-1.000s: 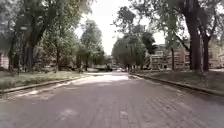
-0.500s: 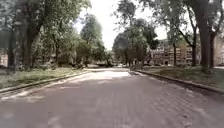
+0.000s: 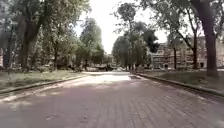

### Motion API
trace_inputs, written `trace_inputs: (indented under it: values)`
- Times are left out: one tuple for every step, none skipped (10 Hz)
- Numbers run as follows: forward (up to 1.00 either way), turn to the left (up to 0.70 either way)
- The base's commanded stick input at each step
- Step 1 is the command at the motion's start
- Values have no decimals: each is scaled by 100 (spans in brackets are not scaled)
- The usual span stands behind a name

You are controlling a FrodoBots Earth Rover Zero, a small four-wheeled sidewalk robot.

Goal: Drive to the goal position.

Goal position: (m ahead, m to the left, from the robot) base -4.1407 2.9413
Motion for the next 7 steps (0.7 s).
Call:
trace_inputs:
  values:
    - [85,0]
    - [85,0]
    - [85,0]
    - [85,0]
    - [85,0]
    - [85,0]
    - [85,0]
